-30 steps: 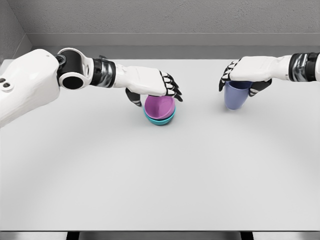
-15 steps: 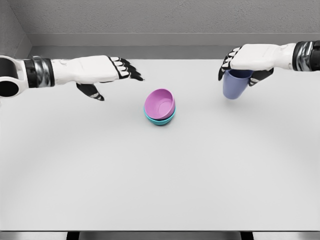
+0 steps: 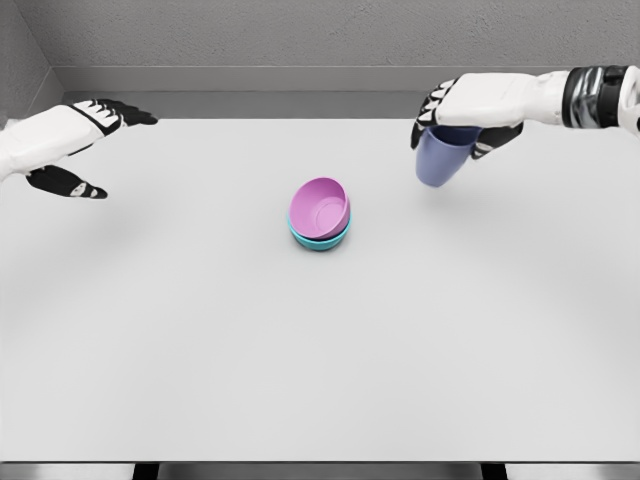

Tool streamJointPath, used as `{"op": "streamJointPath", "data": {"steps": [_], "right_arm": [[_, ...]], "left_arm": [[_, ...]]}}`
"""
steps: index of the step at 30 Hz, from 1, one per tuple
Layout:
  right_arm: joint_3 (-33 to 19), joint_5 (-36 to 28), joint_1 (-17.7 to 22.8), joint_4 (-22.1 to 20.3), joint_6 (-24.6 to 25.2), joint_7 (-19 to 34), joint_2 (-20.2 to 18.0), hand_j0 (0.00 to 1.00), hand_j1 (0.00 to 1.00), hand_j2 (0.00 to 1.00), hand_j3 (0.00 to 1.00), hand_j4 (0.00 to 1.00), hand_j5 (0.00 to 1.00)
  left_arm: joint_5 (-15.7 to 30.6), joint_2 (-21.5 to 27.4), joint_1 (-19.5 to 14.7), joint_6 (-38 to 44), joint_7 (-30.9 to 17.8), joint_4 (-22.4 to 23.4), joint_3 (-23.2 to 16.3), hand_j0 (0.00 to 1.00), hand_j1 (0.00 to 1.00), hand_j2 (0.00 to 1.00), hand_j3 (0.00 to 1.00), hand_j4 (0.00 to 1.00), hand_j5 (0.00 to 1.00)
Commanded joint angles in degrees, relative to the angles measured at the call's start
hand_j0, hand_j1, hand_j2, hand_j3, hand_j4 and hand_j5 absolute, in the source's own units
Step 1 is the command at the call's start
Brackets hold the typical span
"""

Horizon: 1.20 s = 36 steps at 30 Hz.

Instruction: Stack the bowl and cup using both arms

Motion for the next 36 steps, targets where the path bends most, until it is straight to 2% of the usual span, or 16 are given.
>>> {"op": "streamJointPath", "data": {"steps": [1,2,5,8,11,14,15,29,36], "right_arm": [[-0.1,-0.3,-0.1,0.0,0.2,0.0,0.7,0.67,0.67,0.67,0.67,0.67,0.67],[-0.1,-0.3,-0.1,0.0,0.2,0.0,0.7,0.67,0.67,0.67,0.67,0.67,0.67],[-0.1,-0.3,-0.4,0.0,0.2,0.0,1.7,0.67,0.67,0.67,0.67,0.67,0.67],[-0.1,-0.3,-0.6,0.0,0.2,0.0,2.7,0.67,0.67,0.67,0.67,0.67,0.67],[-0.1,-0.3,-0.9,0.1,0.2,0.0,3.7,0.67,0.67,0.67,0.67,0.67,0.67],[-0.1,-0.3,-1.4,0.1,0.2,0.0,4.4,0.67,0.67,0.67,0.67,0.67,0.67],[-0.1,-0.3,-1.7,0.1,0.2,0.0,4.5,0.67,0.67,0.67,0.67,0.67,0.67],[0.0,-1.2,-2.3,0.0,0.2,0.0,6.7,0.67,0.67,0.67,0.67,0.67,0.67],[0.0,-1.6,-3.8,-0.3,0.2,0.0,6.3,0.67,0.67,0.67,0.67,0.67,0.67]], "left_arm": [[0.5,-1.4,0.3,0.1,-0.1,-1.0,4.2,1.00,1.00,1.00,1.00,1.00,1.00],[0.3,-2.4,1.8,0.1,-0.1,-2.1,4.3,1.00,1.00,1.00,1.00,1.00,1.00],[0.2,-4.8,2.6,0.1,-0.1,-2.2,4.5,1.00,1.00,1.00,1.00,1.00,1.00],[0.1,-6.7,4.5,0.1,-0.2,-2.3,7.8,1.00,1.00,1.00,1.00,1.00,1.00],[0.0,-8.8,5.0,0.1,-0.3,-2.0,8.4,1.00,1.00,1.00,1.00,1.00,1.00],[-0.2,-12.6,7.1,0.1,-0.3,-1.5,14.7,1.00,1.00,1.00,1.00,1.00,1.00],[-0.2,-13.5,7.2,0.1,-0.3,-1.4,15.3,1.00,1.00,1.00,1.00,1.00,1.00],[0.0,-15.4,7.4,0.1,-0.4,-0.7,15.3,1.00,1.00,1.00,1.00,1.00,1.00],[0.0,-15.6,7.4,0.1,-0.3,-1.0,15.2,1.00,1.00,1.00,1.00,1.00,1.00]]}}
